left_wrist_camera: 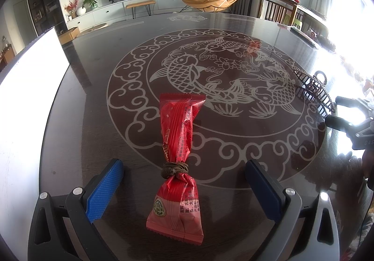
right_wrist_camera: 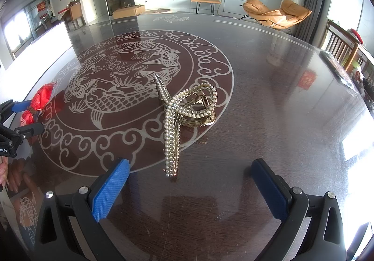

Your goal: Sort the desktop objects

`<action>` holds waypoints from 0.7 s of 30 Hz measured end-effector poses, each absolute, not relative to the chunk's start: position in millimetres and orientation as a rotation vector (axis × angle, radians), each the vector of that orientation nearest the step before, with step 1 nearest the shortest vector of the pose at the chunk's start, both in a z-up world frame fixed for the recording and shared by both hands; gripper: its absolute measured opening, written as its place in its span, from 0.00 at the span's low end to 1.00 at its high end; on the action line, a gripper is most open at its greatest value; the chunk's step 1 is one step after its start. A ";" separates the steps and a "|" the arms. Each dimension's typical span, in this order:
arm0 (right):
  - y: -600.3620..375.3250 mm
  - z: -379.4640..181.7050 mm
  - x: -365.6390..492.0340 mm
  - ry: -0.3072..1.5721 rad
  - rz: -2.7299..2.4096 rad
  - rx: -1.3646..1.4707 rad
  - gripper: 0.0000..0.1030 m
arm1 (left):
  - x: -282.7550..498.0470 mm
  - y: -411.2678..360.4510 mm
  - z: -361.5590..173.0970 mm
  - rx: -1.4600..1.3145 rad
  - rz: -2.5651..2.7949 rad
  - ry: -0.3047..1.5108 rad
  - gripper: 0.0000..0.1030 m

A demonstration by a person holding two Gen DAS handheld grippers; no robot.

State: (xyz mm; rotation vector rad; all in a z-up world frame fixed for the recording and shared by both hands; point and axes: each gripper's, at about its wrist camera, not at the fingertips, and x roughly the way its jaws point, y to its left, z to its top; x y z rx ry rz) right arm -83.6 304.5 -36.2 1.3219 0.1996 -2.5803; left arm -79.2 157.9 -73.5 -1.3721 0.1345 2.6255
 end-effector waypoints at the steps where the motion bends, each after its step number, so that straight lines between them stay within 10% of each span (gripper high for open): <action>1: 303.4 -35.6 -83.2 0.200 -2.580 1.322 1.00 | -79.3 158.2 -73.5 -1.372 2.625 0.135 1.00; 21: 303.1 -35.2 -82.4 0.200 -2.581 1.322 1.00 | -76.9 156.8 -73.2 -1.372 2.633 0.134 1.00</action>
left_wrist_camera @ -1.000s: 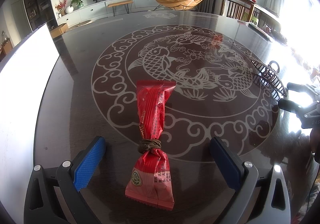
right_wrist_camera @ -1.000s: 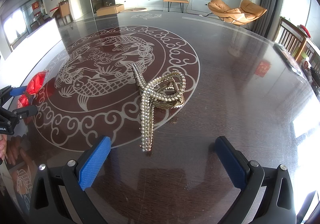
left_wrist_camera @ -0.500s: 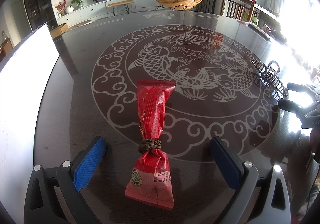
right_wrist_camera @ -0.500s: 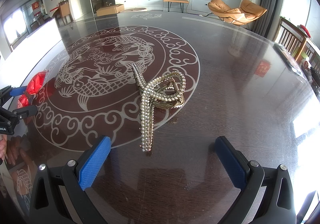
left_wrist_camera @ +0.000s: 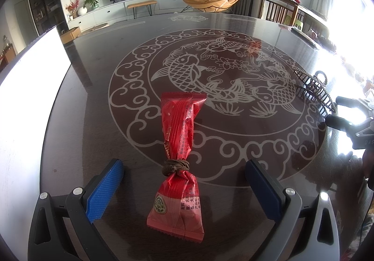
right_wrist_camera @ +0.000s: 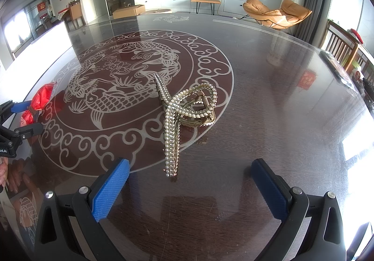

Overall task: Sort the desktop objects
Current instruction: 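Grasp the gold beaded chain with the right tool while the left tool holds the packet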

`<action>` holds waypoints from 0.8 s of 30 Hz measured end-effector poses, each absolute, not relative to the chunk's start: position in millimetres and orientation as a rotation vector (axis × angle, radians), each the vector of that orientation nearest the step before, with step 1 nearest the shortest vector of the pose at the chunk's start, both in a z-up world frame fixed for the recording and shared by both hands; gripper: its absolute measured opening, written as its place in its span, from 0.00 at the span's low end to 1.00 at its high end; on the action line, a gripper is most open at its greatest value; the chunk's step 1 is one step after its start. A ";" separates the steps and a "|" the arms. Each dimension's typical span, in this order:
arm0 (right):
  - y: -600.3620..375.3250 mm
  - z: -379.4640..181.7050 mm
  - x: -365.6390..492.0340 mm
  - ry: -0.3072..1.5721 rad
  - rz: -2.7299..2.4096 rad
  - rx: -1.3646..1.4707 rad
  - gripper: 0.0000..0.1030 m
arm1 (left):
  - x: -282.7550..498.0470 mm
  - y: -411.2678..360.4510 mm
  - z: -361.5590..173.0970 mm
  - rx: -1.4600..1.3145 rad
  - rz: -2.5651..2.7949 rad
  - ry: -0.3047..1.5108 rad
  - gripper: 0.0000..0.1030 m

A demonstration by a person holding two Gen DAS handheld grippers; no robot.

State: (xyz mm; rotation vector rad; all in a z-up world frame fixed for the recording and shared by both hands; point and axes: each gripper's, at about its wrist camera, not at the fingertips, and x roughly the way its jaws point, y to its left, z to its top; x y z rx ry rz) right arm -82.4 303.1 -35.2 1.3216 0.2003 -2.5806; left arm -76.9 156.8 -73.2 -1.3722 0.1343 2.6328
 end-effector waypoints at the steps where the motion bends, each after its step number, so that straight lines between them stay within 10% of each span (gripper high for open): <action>1: 304.2 -35.8 -82.7 0.200 -2.580 1.322 1.00 | -76.8 156.0 -73.3 -1.373 2.632 0.134 1.00; 8: 299.7 -33.3 -91.4 0.217 -2.511 1.404 0.95 | -82.6 160.3 -71.8 -1.447 2.574 0.156 1.00; 9: 299.2 -29.2 -94.3 0.194 -2.488 1.411 0.82 | -83.4 160.5 -71.1 -1.461 2.557 0.171 0.97; 10: 298.9 -20.6 -96.0 0.185 -2.505 1.400 0.33 | -80.9 160.2 -67.6 -1.437 2.567 0.170 0.67; 11: 298.7 -16.4 -99.3 0.153 -2.487 1.417 0.12 | -76.9 160.2 -62.7 -1.406 2.585 0.164 0.44; 12: 298.3 -13.7 -101.0 0.138 -2.484 1.430 0.11 | -75.4 159.6 -59.1 -1.405 2.593 0.157 0.18; 24: 265.3 47.5 -65.5 0.208 -2.404 1.379 0.09 | -8.7 138.6 -7.4 -1.201 2.655 0.017 0.18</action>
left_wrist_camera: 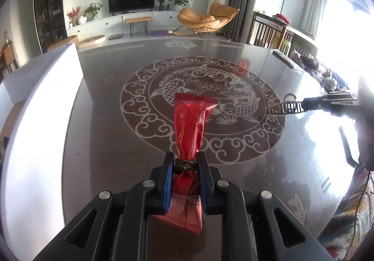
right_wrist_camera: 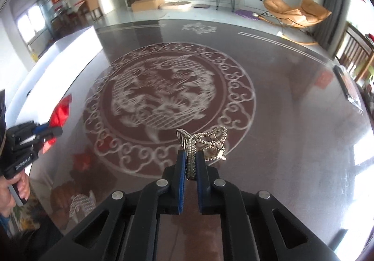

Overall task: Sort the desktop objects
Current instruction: 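Grasp the gold beaded chain with the right tool while the left tool holds the packet, then carry the packet and chain into the cardboard tray and open both tools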

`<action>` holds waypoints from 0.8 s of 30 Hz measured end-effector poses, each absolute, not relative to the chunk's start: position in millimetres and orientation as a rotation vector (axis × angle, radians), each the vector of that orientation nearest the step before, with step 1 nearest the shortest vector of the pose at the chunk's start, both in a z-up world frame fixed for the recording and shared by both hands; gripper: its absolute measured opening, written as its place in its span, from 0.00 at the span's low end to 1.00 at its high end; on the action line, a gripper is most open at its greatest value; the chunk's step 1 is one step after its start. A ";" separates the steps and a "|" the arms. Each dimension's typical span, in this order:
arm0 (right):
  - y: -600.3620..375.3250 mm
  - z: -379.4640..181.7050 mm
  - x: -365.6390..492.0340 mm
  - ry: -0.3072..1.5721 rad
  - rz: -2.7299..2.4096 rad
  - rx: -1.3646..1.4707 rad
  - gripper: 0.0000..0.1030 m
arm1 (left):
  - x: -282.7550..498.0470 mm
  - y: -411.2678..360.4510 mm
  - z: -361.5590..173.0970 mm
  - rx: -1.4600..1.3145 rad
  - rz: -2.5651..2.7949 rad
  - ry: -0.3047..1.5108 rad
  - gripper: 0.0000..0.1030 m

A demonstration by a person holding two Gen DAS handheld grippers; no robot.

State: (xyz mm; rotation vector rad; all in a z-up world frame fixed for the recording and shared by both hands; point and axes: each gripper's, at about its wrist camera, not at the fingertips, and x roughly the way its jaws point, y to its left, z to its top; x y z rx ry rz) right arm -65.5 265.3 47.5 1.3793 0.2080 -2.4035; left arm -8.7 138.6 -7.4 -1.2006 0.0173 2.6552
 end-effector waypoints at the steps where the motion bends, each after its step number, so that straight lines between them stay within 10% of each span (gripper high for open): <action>1: 264.4 42.3 -61.8 0.226 -2.391 1.395 0.09 | -3.4 135.8 -5.8 -1.204 2.657 0.015 0.18; 3: 261.4 30.6 -54.9 0.260 -2.360 1.449 0.16 | 5.4 128.7 -3.7 -1.210 2.658 0.005 0.18; 5: 259.9 25.4 -44.0 0.289 -2.347 1.448 0.74 | 12.4 123.7 -3.8 -1.204 2.662 -0.004 0.18; 7: 260.0 27.5 -28.9 0.401 -2.419 1.364 1.00 | 20.7 119.5 -1.0 -1.196 2.667 -0.017 0.18; 13: 252.2 0.7 -53.3 0.497 -2.442 1.383 1.00 | 33.0 113.1 7.0 -1.174 2.667 -0.061 0.18; 16: 250.7 -16.6 -66.2 0.426 -2.364 1.416 0.45 | 39.9 108.6 18.7 -1.152 2.692 -0.055 0.18; 24: 243.7 10.1 -50.3 0.374 -2.381 1.350 0.44 | 47.0 76.3 51.1 -1.116 2.815 -0.004 0.18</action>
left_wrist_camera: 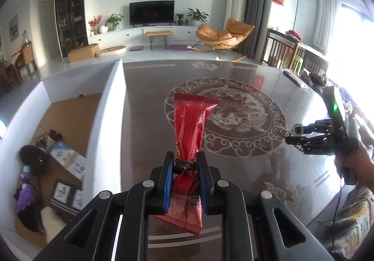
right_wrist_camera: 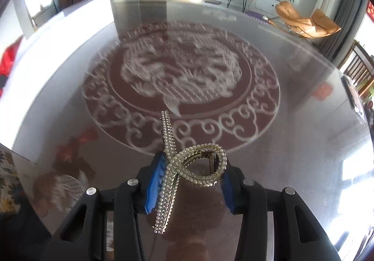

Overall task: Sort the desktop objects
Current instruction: 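Carry the packet and chain into the cardboard tray and open both tools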

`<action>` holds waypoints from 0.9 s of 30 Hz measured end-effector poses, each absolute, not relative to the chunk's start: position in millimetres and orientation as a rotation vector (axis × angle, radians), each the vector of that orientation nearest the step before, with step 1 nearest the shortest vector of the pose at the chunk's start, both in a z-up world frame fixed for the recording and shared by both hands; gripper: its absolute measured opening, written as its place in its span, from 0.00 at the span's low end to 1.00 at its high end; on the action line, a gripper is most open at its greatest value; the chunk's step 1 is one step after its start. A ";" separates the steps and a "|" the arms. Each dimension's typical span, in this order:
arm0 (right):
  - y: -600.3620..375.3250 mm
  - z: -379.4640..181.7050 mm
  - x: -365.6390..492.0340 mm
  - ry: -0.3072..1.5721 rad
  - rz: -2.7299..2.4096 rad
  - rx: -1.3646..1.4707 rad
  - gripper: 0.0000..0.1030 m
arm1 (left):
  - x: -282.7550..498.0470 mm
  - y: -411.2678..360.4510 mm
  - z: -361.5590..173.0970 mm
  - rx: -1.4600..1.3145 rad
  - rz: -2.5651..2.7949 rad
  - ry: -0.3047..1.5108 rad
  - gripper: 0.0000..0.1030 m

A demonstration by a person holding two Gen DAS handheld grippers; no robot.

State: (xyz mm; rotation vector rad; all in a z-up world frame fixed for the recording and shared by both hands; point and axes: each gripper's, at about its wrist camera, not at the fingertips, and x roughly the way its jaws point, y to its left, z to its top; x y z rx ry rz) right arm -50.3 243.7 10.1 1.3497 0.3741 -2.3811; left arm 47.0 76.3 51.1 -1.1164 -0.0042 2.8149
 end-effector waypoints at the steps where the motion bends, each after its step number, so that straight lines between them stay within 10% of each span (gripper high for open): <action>1: 240.1 19.1 -49.4 0.371 -2.382 1.329 0.44 | 47.7 74.2 53.5 -1.112 2.824 0.002 0.18; 23: -135.9 124.0 -18.0 0.296 -1.922 0.943 0.44 | 58.1 -144.2 44.8 -1.408 3.108 -0.272 0.19; 26: -172.2 93.2 -16.2 0.371 -1.903 0.990 0.44 | 52.8 -165.2 23.7 -1.562 3.093 -0.351 0.27; 27: -180.3 80.7 -18.7 0.371 -1.879 1.031 0.45 | 52.2 -166.7 19.9 -1.583 3.086 -0.365 0.47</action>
